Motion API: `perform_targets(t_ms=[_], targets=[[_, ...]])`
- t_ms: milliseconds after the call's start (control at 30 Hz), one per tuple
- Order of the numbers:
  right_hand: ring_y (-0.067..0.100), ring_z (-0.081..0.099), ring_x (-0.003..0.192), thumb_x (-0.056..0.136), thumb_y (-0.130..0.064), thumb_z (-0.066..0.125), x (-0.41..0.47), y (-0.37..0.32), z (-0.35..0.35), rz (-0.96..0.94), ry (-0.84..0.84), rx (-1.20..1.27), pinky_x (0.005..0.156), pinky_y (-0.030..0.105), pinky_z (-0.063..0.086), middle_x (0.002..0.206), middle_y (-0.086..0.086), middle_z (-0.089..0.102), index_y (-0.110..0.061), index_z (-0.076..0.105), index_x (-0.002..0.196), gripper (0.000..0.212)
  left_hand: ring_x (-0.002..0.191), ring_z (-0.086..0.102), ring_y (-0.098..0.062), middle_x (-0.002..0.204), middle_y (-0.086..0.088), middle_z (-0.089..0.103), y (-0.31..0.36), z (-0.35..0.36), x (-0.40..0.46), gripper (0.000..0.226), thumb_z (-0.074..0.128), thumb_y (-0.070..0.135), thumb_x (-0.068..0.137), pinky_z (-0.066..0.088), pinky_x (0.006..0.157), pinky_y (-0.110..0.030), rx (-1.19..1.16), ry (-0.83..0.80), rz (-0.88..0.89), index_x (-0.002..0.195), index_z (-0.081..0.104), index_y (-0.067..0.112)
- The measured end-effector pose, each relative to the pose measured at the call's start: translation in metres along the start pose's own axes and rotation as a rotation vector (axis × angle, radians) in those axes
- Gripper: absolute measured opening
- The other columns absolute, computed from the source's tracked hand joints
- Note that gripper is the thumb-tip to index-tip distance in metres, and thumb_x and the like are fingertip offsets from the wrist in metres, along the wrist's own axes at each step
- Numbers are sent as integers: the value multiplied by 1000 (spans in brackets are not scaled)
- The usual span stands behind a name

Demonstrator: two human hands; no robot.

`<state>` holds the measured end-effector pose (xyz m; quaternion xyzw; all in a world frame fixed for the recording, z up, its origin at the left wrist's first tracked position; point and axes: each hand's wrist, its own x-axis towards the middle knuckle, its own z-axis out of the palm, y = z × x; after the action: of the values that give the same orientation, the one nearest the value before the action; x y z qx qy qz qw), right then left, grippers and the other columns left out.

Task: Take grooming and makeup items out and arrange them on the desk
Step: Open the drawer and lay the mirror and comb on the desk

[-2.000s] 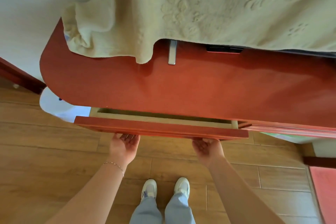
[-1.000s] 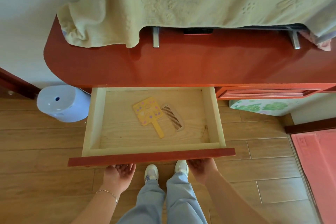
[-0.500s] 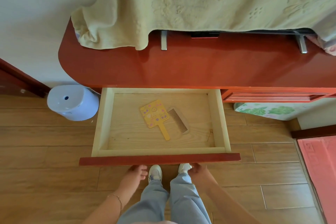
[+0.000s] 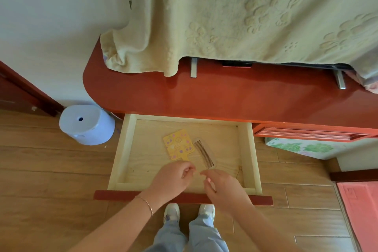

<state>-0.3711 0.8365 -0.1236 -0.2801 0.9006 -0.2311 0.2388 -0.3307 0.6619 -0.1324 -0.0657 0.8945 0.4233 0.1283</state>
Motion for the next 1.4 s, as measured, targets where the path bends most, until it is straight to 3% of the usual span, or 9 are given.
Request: perform_targets(t_ms=[133, 233, 400, 600, 767, 1100, 1233, 1400], targets=[[14, 58, 102, 94, -27, 42, 42, 18, -3, 151, -22, -27, 82, 25, 47, 119, -3, 60, -22, 53, 126, 34, 67, 62, -8, 83, 6, 70, -20, 4, 39, 24, 47, 28, 93, 52, 65, -28, 121, 115, -102, 101, 67, 19], [20, 59, 98, 92, -32, 45, 72, 30, 1, 287, -63, -59, 77, 30, 48, 116, 1, 59, -20, 55, 120, 31, 73, 61, -14, 88, 3, 65, -38, 12, 56, 26, 51, 36, 91, 50, 65, -30, 146, 119, -292, 104, 60, 17], [22, 58, 98, 91, -34, 51, 100, 46, 16, 430, -23, -24, 73, 31, 48, 117, 2, 56, -17, 52, 119, 32, 107, 44, -23, 120, -6, 41, -58, 32, 66, 64, 58, 56, 80, 43, 88, -29, 329, 132, -397, 123, 41, 13], [29, 45, 118, 87, -41, 57, 112, 58, 32, 515, 8, -67, 88, 37, 45, 129, 8, 45, -11, 39, 128, 54, 116, 36, -26, 138, -6, 25, -63, 48, 78, 109, 52, 72, 72, 47, 88, -33, 438, 78, -462, 147, 1, 13], [30, 43, 118, 84, -44, 60, 116, 64, 36, 562, -9, -50, 86, 40, 47, 128, 8, 44, -10, 39, 126, 58, 115, 35, -27, 134, -5, 27, -70, 50, 76, 107, 57, 69, 70, 47, 87, -33, 446, 92, -484, 146, 4, 16], [28, 47, 114, 85, -36, 63, 119, 63, 37, 613, -40, 1, 86, 38, 45, 122, 11, 50, -6, 44, 119, 49, 97, 45, -24, 128, -7, 25, -74, 41, 68, 90, 61, 19, 82, 47, 85, -30, 260, 117, -515, 148, 0, 19], [26, 54, 99, 86, -31, 61, 118, 60, 33, 616, -60, 97, 70, 32, 43, 109, 8, 55, -8, 47, 111, 37, 93, 49, -24, 127, -10, 28, -75, 41, 65, 87, 58, 11, 83, 49, 81, -30, 258, 133, -544, 148, 0, 15], [14, 50, 64, 90, -21, 52, 108, 57, 26, 587, -45, 190, 48, 25, 37, 78, 0, 55, -14, 45, 93, 10, 100, 52, -29, 123, -14, 35, -74, 36, 62, 92, 61, 15, 82, 47, 84, -33, 198, 138, -637, 147, -3, 17]])
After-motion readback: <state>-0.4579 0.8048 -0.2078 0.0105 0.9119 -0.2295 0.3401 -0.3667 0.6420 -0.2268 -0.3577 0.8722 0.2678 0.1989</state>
